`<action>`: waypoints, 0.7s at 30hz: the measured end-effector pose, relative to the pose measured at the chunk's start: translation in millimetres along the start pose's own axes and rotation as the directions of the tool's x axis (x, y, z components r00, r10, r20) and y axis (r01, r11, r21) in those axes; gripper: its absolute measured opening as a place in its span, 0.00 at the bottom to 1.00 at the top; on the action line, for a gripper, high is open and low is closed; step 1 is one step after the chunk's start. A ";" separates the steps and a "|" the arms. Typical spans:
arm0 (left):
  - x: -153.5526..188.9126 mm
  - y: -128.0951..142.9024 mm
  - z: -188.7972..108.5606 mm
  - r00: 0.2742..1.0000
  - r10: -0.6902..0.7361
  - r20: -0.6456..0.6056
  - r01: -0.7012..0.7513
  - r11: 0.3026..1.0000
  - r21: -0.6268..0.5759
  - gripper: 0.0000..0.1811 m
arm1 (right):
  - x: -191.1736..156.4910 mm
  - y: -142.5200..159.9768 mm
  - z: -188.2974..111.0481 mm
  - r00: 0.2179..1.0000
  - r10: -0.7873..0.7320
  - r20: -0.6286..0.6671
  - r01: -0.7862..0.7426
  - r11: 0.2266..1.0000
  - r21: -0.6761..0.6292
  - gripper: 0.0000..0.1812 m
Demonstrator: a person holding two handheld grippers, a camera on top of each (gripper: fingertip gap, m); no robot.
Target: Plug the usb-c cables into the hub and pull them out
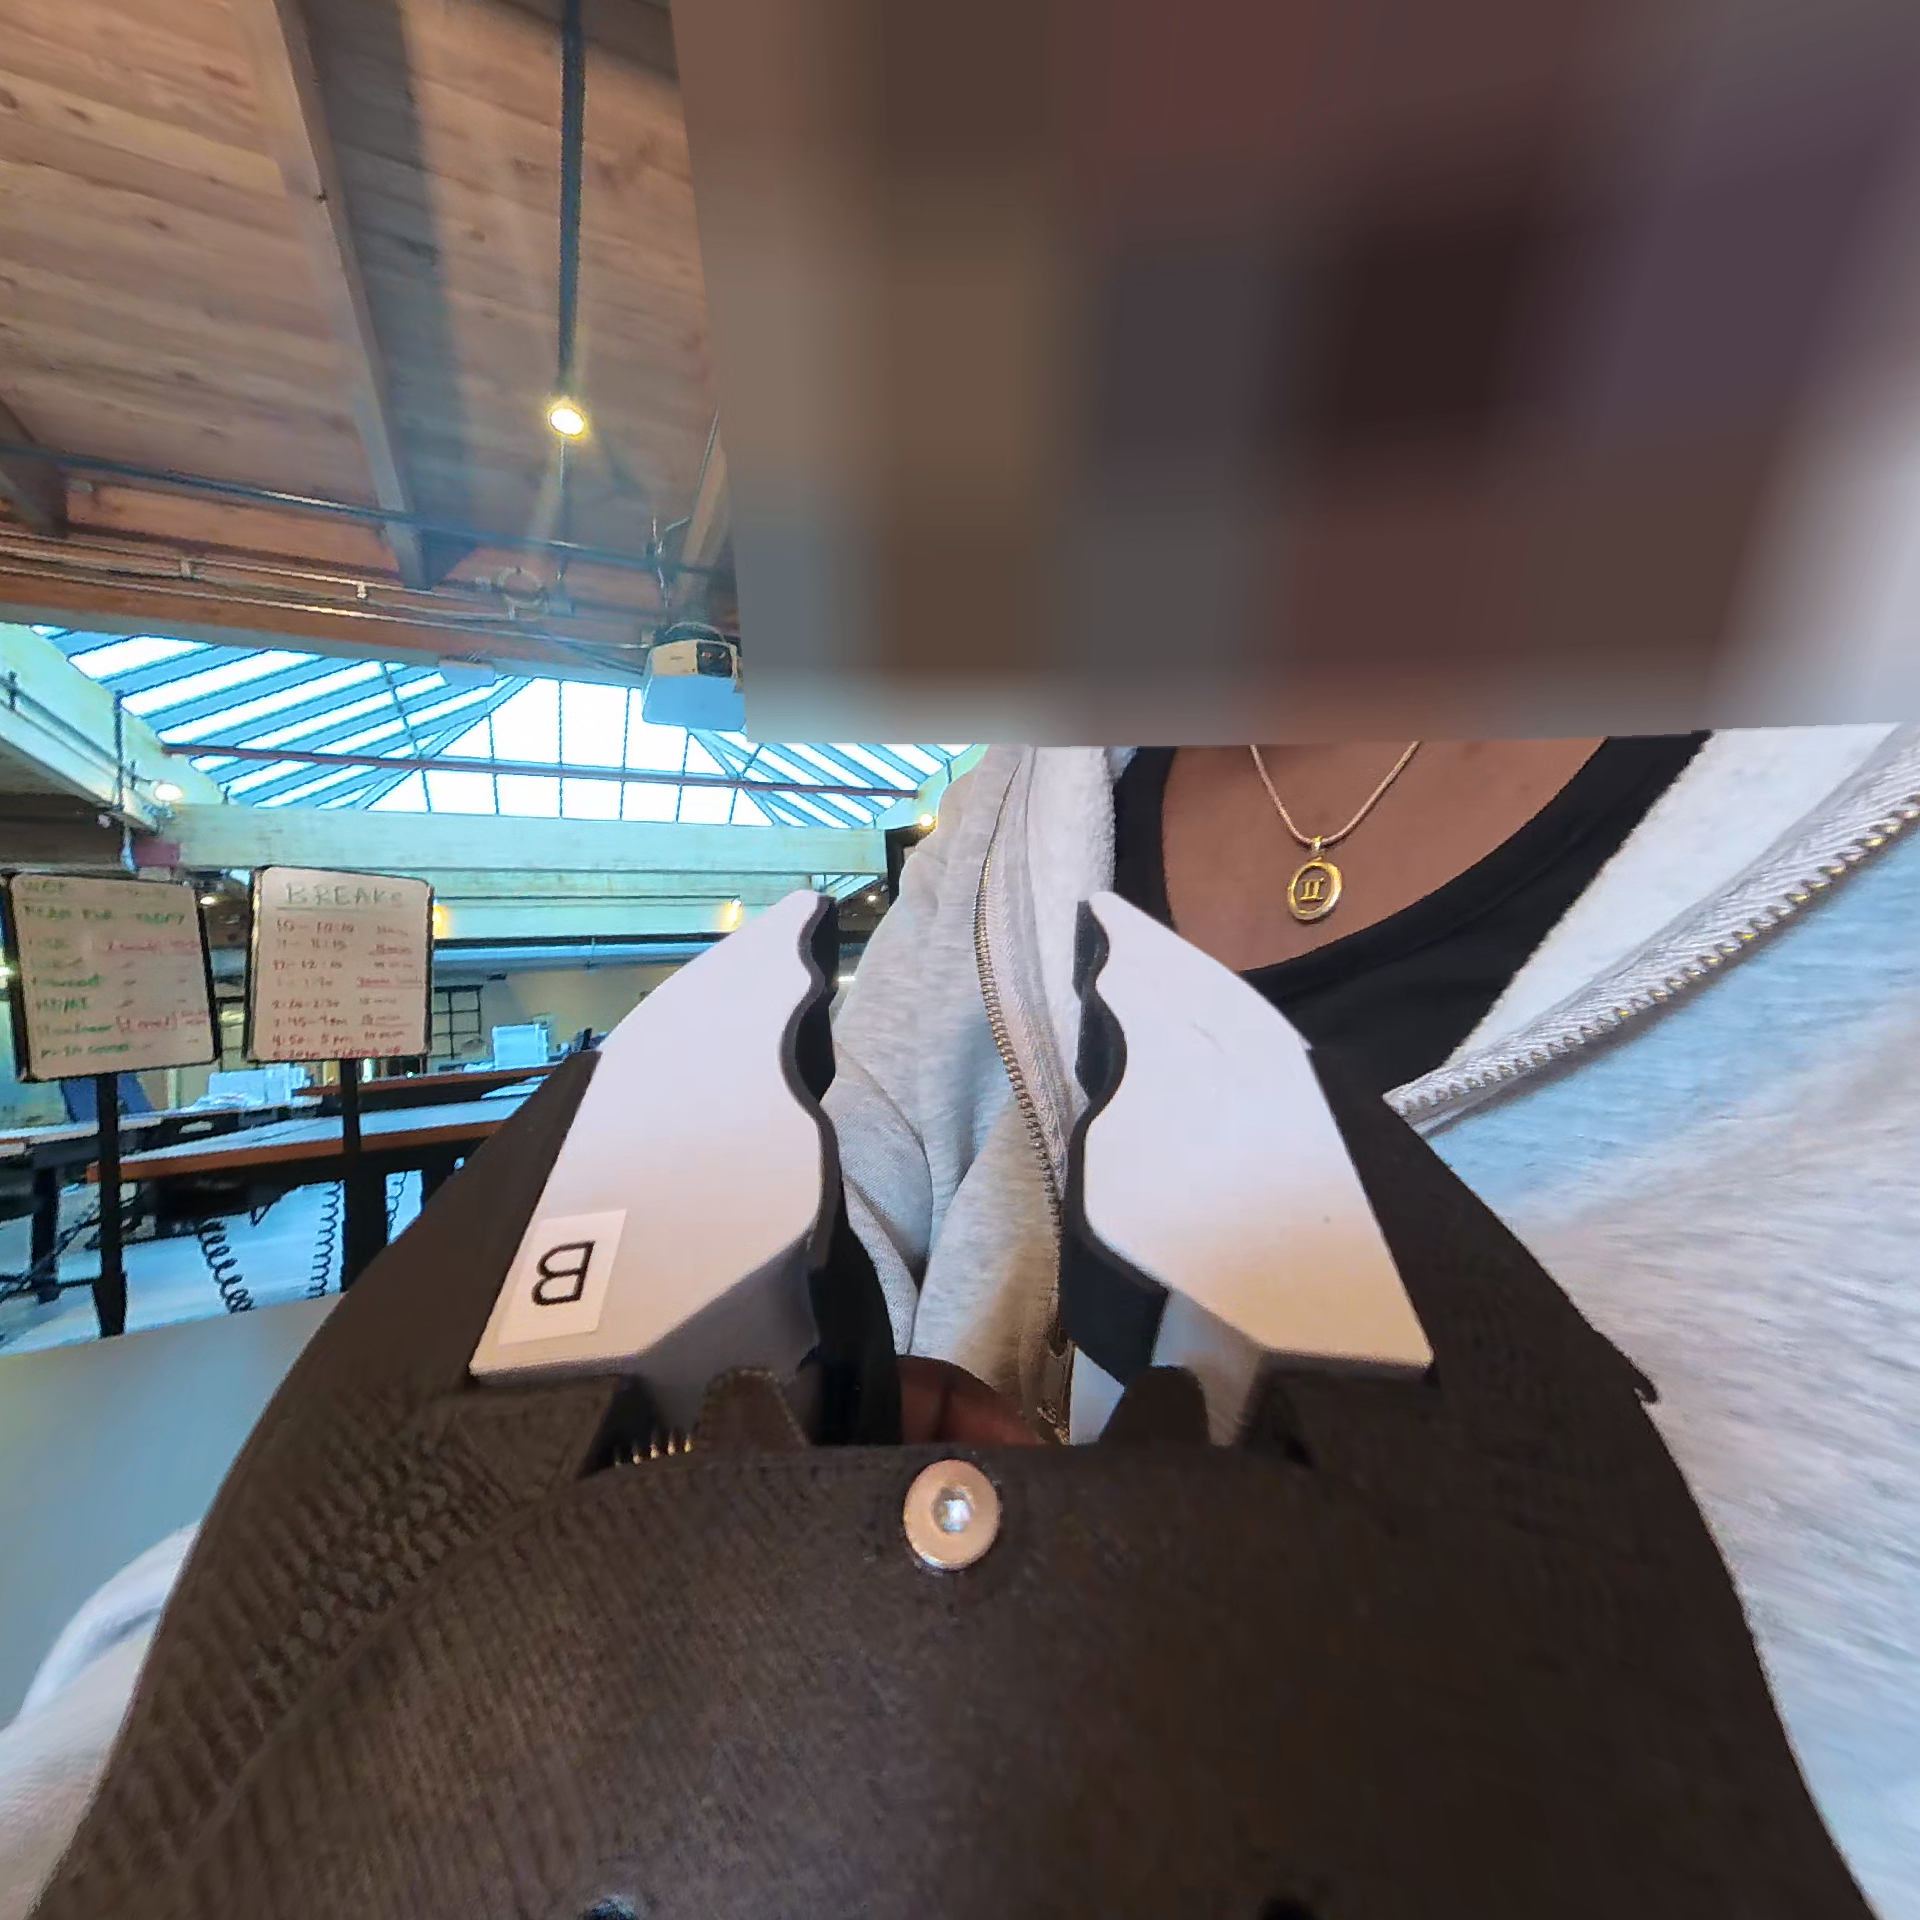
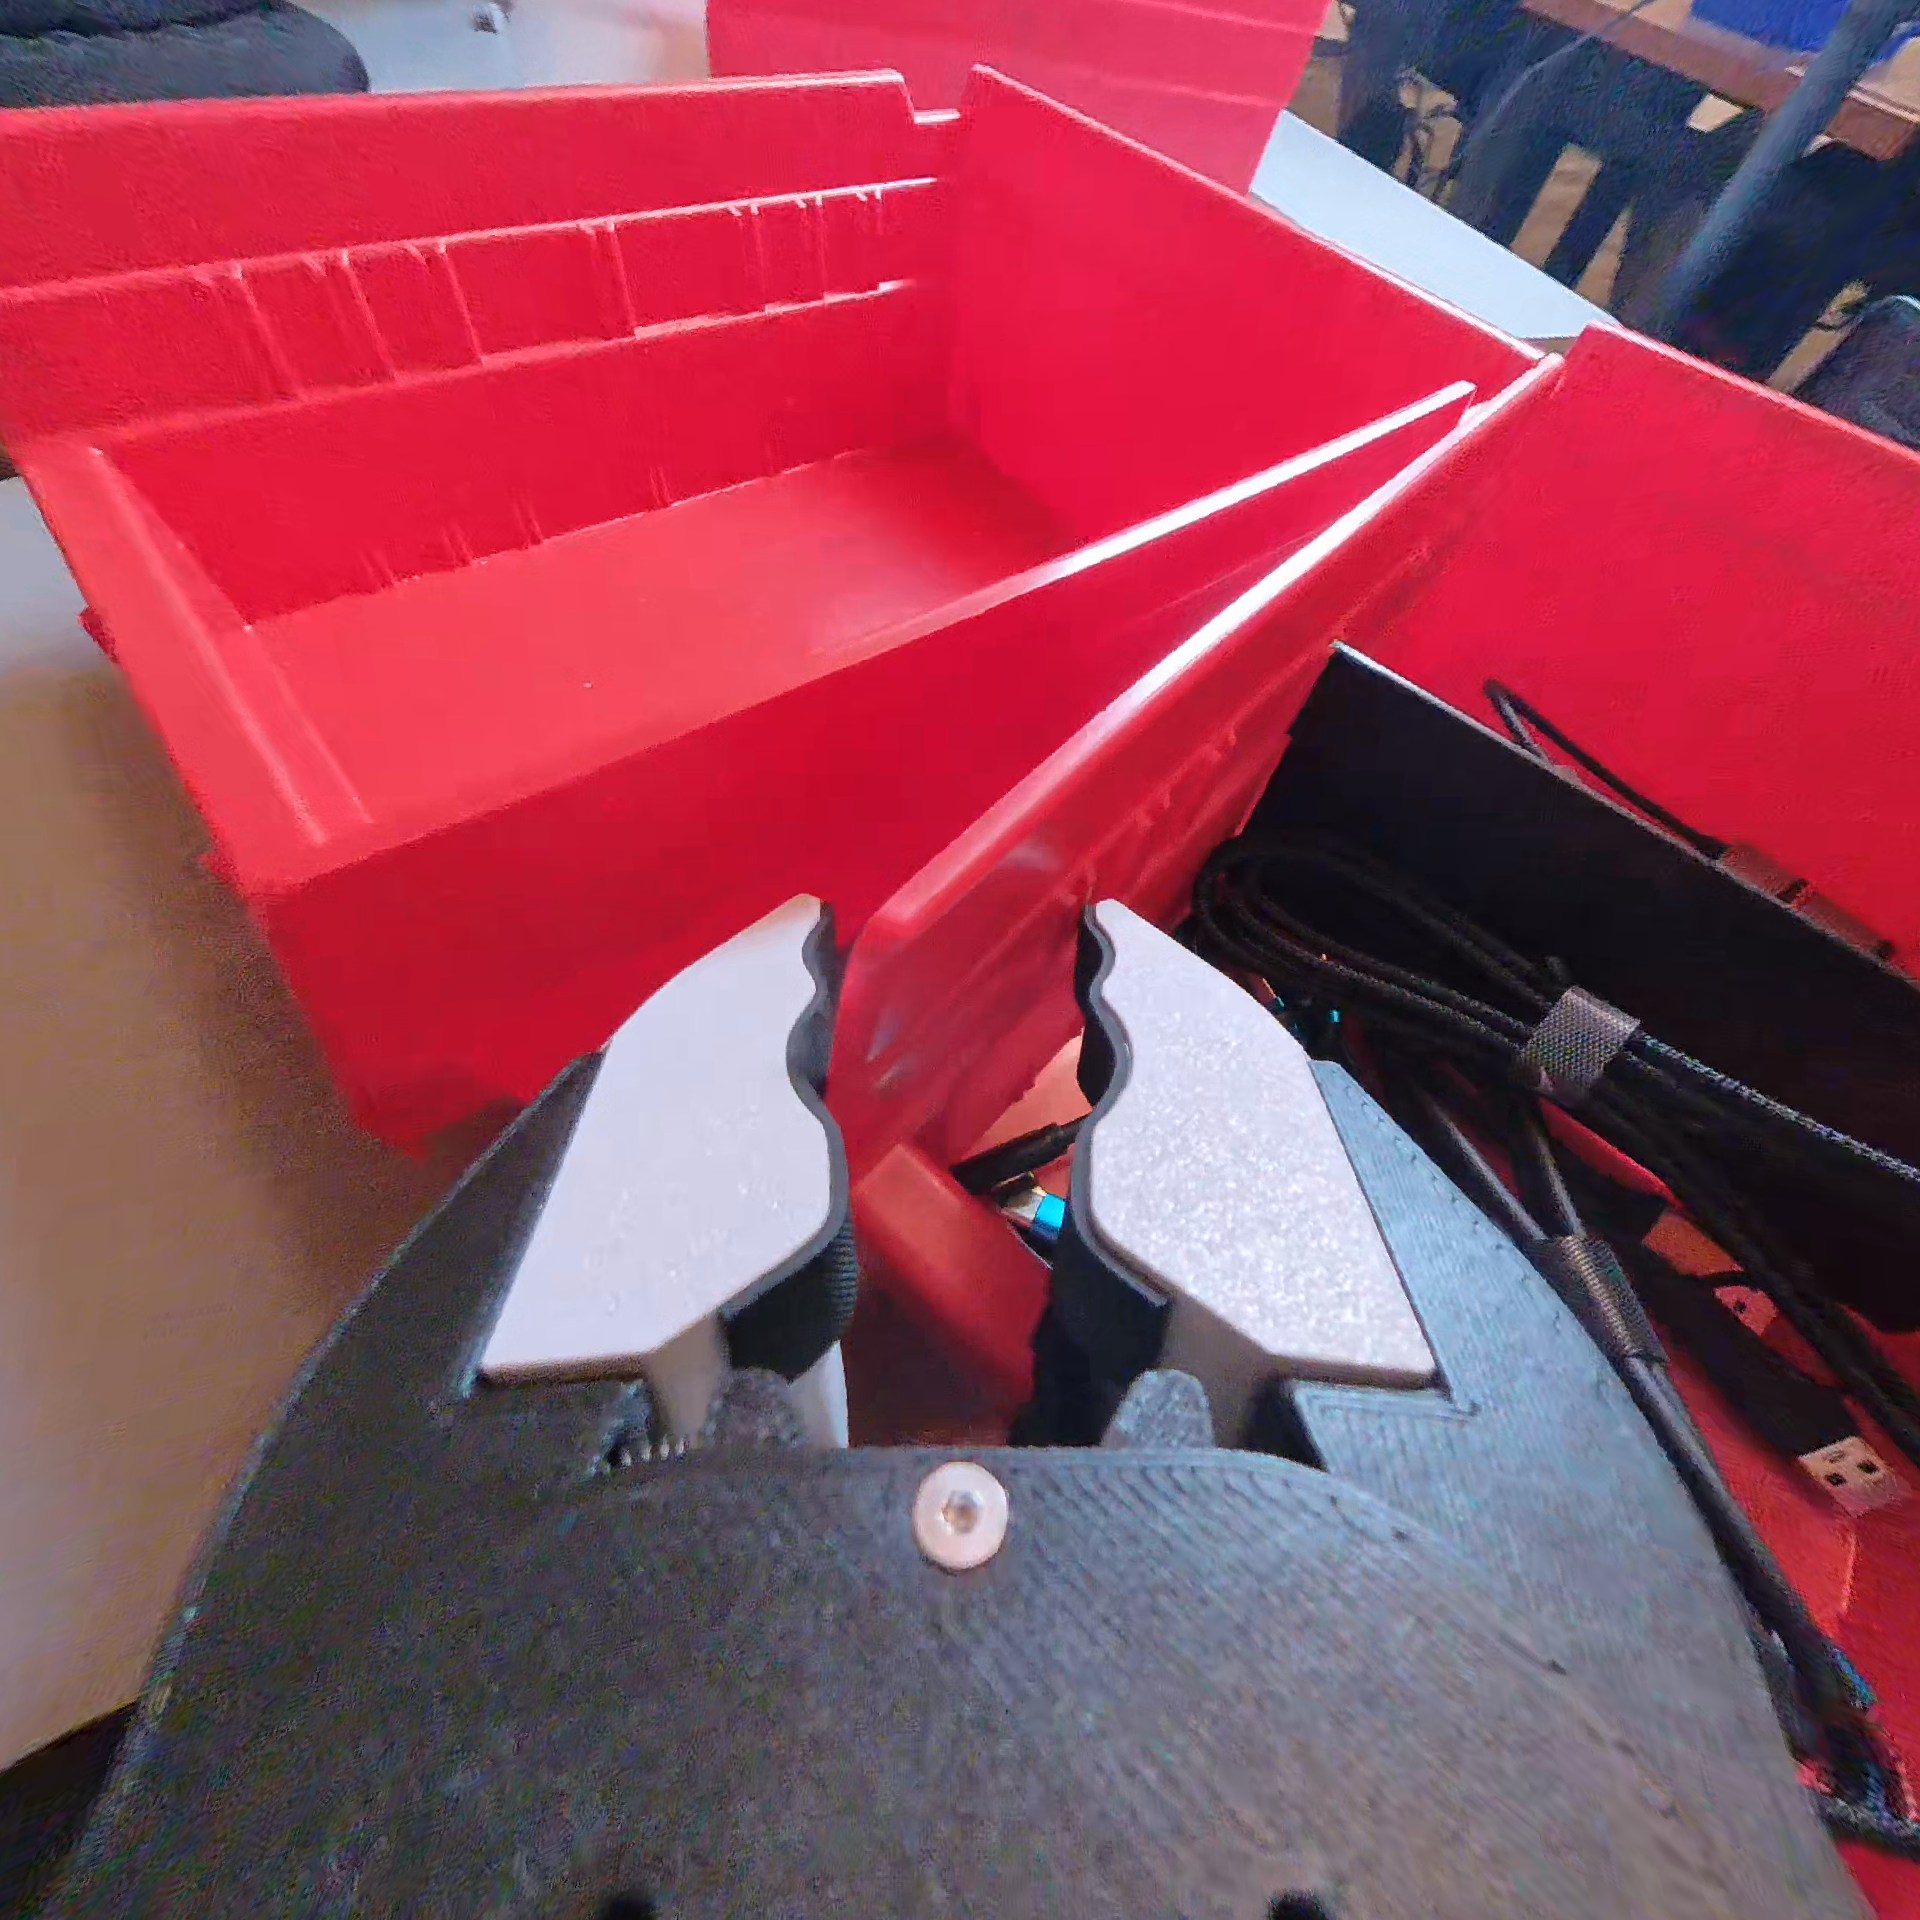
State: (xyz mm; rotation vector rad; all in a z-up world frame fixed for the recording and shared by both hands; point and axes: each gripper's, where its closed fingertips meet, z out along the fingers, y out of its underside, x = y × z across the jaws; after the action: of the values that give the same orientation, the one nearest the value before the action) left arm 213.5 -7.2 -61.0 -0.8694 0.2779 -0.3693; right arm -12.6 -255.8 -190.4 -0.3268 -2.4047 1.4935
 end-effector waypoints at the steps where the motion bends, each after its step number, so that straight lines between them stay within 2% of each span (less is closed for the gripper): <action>1: -0.2 0.6 0.3 1.000 0.000 0.001 0.000 1.000 -0.003 0.24 | -1.4 -0.1 -0.3 0.999 -0.009 0.034 0.008 1.000 0.008 0.24; 6: -0.3 -1.8 2.0 1.000 0.017 0.019 -0.016 1.000 -0.002 0.24 | 0.7 -0.9 -2.1 0.996 -0.026 0.081 0.025 1.000 0.011 0.24; 7: 0.5 -5.0 2.7 0.999 0.027 0.029 -0.027 1.000 -0.005 0.24 | 1.9 -3.8 -3.8 0.997 -0.017 0.073 0.014 0.999 0.035 0.24; 9: 8.0 -21.3 4.2 0.997 0.068 0.047 -0.068 0.998 -0.002 0.24 | 6.1 -21.5 -14.4 0.999 0.025 0.033 -0.030 0.986 0.164 0.24; 11: 10.8 -46.6 0.5 0.979 0.134 0.152 -0.129 0.991 -0.041 0.25 | 10.1 -46.8 -33.8 0.997 0.072 -0.002 -0.067 0.944 0.322 0.31; 12: 7.4 -62.1 -6.6 0.946 0.195 0.258 -0.175 0.980 -0.098 0.26 | 10.4 -60.3 -45.8 0.995 0.100 -0.008 -0.088 0.908 0.409 0.34; 13: 1.0 -80.8 -20.4 0.873 0.284 0.395 -0.229 0.956 -0.183 0.28 | 7.9 -71.7 -57.4 0.992 0.130 0.004 -0.115 0.866 0.487 0.35; 14: -6.1 -105.3 -43.3 0.737 0.387 0.553 -0.277 0.921 -0.275 0.29 | 2.9 -79.8 -66.9 0.987 0.158 0.027 -0.148 0.825 0.546 0.37; 15: -9.3 -137.1 -76.2 0.530 0.468 0.707 -0.309 0.883 -0.353 0.29 | -3.4 -83.9 -73.0 0.982 0.181 0.049 -0.175 0.794 0.583 0.40; 16: -3.5 -172.2 -117.7 0.263 0.493 0.829 -0.320 0.855 -0.408 0.30 | -10.0 -83.7 -75.1 0.979 0.198 0.056 -0.192 0.780 0.596 0.41; 17: 13.8 -202.6 -161.2 -0.008 0.474 0.881 -0.311 0.836 -0.452 0.30 | -20.4 -81.2 -74.5 0.978 0.198 0.068 -0.198 0.778 0.596 0.40; 18: 36.8 -222.2 -198.7 -0.224 0.457 0.861 -0.279 0.816 -0.506 0.32 | -31.6 -77.6 -73.0 0.980 0.179 0.081 -0.192 0.782 0.593 0.35; 19: 58.6 -231.2 -231.3 -0.382 0.452 0.806 -0.212 0.806 -0.552 0.34 | -40.7 -73.6 -69.6 0.984 0.156 0.084 -0.176 0.799 0.575 0.30; 20: 76.9 -231.8 -262.1 -0.499 0.447 0.742 -0.117 0.814 -0.569 0.37 | -47.9 -68.6 -63.3 0.987 0.138 0.083 -0.161 0.829 0.536 0.30; 21: 90.6 -225.6 -290.2 -0.574 0.449 0.684 -0.013 0.831 -0.556 0.38 | -54.7 -63.4 -56.5 0.988 0.122 0.092 -0.152 0.860 0.487 0.29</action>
State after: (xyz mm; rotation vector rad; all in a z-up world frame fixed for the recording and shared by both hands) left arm 138.7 -378.2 -71.0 -1.0025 -1.3485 1.2651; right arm 56.3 -255.0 -116.5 -0.3434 -1.9686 2.1363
